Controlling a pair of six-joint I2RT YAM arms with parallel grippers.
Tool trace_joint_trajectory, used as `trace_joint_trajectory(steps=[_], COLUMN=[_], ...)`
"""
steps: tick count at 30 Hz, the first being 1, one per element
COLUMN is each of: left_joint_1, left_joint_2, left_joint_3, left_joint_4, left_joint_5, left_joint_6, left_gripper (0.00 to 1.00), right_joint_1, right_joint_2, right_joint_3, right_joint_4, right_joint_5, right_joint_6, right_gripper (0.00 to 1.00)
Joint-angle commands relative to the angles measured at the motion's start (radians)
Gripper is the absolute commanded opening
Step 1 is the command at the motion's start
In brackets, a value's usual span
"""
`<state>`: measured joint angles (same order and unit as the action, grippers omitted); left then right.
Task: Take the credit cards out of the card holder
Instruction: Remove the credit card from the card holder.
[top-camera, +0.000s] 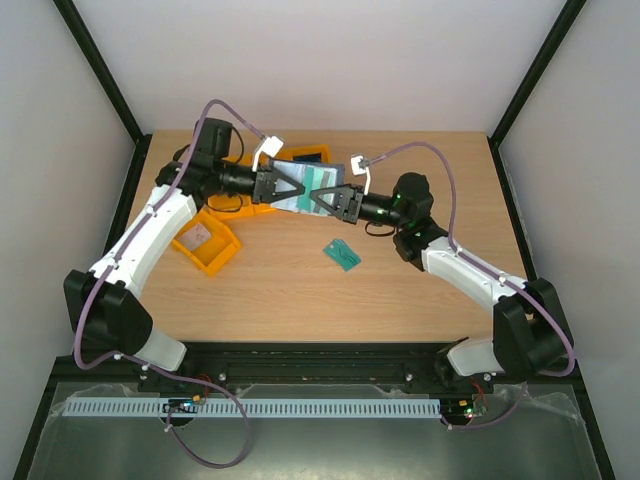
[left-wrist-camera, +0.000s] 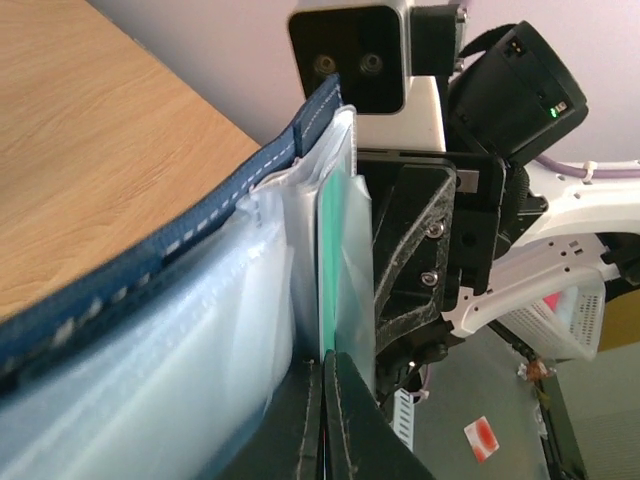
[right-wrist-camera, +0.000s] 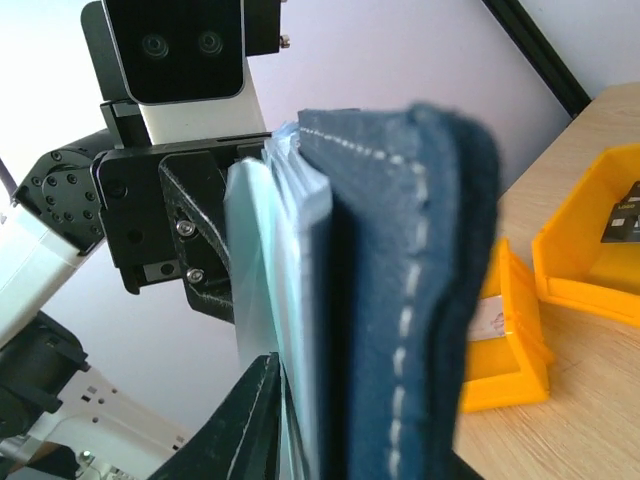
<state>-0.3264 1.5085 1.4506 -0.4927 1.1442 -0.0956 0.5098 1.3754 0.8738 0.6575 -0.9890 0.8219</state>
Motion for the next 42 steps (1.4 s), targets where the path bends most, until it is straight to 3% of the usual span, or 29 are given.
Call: trace_joint_trajectory(steps=[1, 7, 12, 17, 30, 42], left_joint_1=[0.053, 0.086, 0.086, 0.088, 0.189, 0.214], left_joint_2=[-0.023, -0.039, -0.041, -0.04, -0.059, -0.07], left_joint_3=[0.02, 0.01, 0.007, 0.019, -0.051, -0.039], left_joint_4=[-0.013, -0.081, -0.087, -0.093, -0.14, -0.204], left_joint_5=[-0.036, -0.096, -0.069, -0.05, -0.089, -0.153], left_joint_6=[0.021, 0.125, 0.134, 0.13, 0.225, 0.307], left_gripper=[0.02, 0.02, 0.02, 0.02, 0.02, 0.02], right_joint_1=[0.008, -0.002, -0.003, -0.002, -0.064, -0.09], right_joint_2=[-0.029, -0.043, -0.031, -0.029, -0.082, -0.086], right_joint_3=[0.024, 0.019, 0.022, 0.024, 0.016, 0.003], right_joint_4=[-0.022, -0.052, -0.029, -0.033, -0.146, -0.114], right_joint_5=[0.02, 0.017, 0.004, 0.015, 0.057, 0.053], right_joint_6=[-0.05, -0.074, -0.05, -0.048, -0.106, -0.081], right_gripper=[0.19, 0.24, 0.08, 0.02, 0.02, 0.02])
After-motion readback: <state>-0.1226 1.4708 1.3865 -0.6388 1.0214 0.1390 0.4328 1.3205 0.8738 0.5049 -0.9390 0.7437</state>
